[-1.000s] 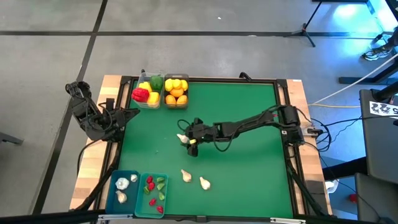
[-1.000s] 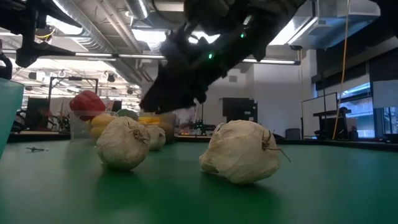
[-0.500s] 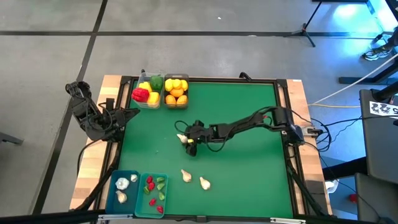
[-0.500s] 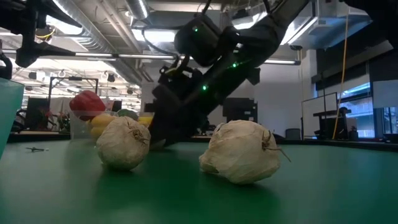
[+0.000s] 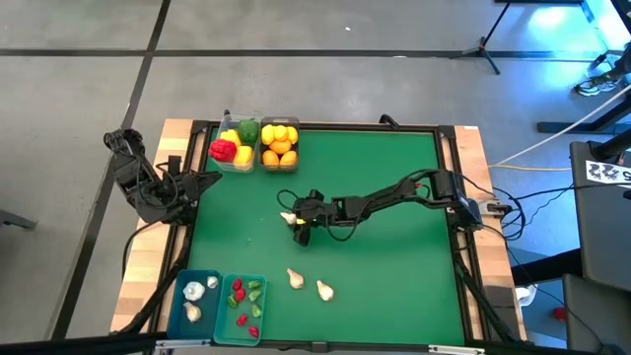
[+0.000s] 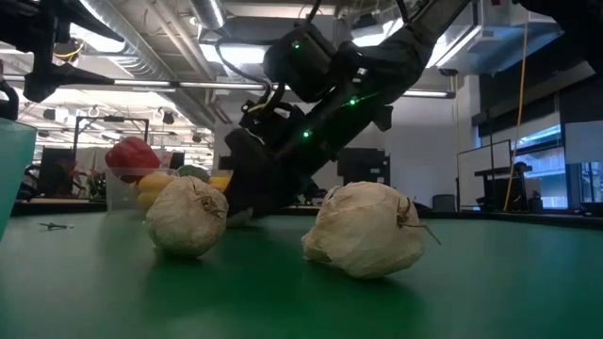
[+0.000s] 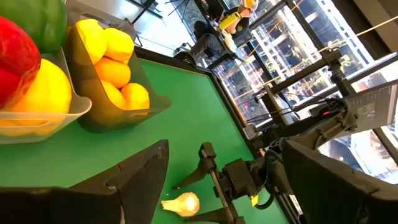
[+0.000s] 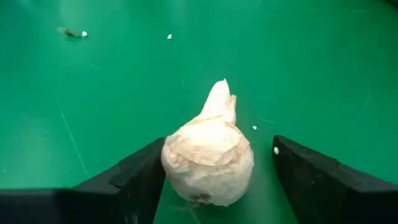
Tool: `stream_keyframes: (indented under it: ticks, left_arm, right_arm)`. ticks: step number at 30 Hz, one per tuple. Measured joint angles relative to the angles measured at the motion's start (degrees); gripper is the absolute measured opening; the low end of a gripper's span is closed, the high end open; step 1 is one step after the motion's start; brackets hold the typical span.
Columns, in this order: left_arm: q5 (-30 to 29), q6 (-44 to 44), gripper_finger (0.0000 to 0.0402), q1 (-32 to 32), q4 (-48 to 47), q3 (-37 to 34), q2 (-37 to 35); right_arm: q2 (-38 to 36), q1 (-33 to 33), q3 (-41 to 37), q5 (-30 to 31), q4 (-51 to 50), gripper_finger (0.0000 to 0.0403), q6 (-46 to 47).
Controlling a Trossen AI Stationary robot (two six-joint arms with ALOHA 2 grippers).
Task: Sort produce into baskets
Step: Put the white garlic into the blue bin
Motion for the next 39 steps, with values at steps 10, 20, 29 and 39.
stream_keyframes:
  ticks: [10,20,29,39]
  left_arm:
    - [0.00,0.01,0.0306,0.01,-0.07,0.01,0.00]
    - [0.02,0.01,0.0306,0.01,-0.07,0.00,0.00]
    - [0.10,-2.99,0.0306,0.01,0.26,0.01,0.00]
    - [4.76,-1.09,0.0306,0.00,4.96,0.00,0.00]
  right_arm:
    - [0.00,0.00,0.00,-0.47,0.08,0.0175,4.89]
    - [-0.02,0.07,2.92,-1.55,0.43,0.0142,6.10]
    - [-0.02,0.07,14.03,-6.58,-0.82,0.0141,2.86]
    - [-0.04,1.42,26.84,-11.13,-2.14,0.0140,-3.04]
